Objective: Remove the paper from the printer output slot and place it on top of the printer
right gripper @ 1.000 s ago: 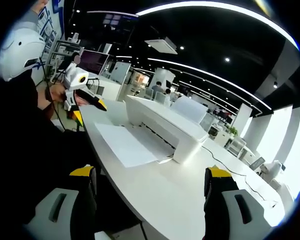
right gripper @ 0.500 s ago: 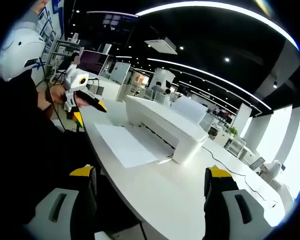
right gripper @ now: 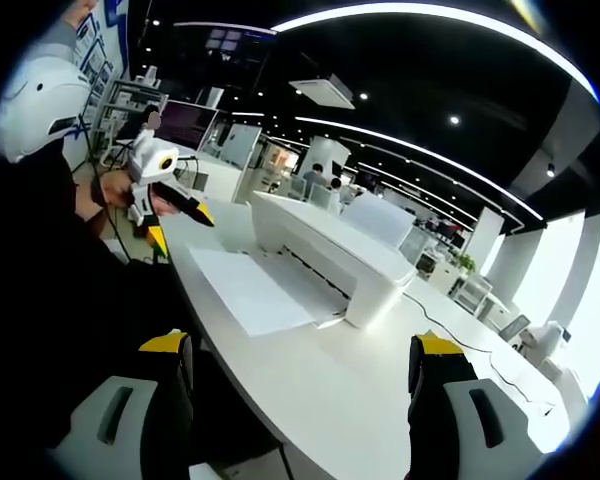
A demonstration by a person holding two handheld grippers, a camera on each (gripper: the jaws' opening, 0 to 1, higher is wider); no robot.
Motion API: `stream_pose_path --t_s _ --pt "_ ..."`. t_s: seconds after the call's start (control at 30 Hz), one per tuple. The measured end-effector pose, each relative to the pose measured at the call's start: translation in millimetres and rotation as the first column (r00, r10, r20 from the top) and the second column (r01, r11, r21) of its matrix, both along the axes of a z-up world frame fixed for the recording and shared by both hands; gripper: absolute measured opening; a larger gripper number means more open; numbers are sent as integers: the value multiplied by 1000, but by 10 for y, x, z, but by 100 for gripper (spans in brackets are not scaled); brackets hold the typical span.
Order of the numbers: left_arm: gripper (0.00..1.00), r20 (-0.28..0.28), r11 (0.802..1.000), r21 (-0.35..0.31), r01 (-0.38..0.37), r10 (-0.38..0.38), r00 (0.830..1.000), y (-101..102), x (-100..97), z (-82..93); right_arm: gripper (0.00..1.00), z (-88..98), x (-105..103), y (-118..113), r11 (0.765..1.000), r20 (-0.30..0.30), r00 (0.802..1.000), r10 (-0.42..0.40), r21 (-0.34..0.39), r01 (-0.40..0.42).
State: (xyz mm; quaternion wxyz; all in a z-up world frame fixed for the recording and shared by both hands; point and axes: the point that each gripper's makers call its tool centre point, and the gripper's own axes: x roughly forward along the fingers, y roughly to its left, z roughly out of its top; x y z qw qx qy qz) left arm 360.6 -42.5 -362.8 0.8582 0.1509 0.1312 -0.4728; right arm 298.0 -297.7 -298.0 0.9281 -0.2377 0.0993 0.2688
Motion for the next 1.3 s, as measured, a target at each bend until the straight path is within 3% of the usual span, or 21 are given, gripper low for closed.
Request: stream_pose_path --t_s 1.3 --pt "79 11 1000 25 -13 12 1000 -30 78 -73 84 -20 -4 20 1000 -4 1000 2 -3 -2"
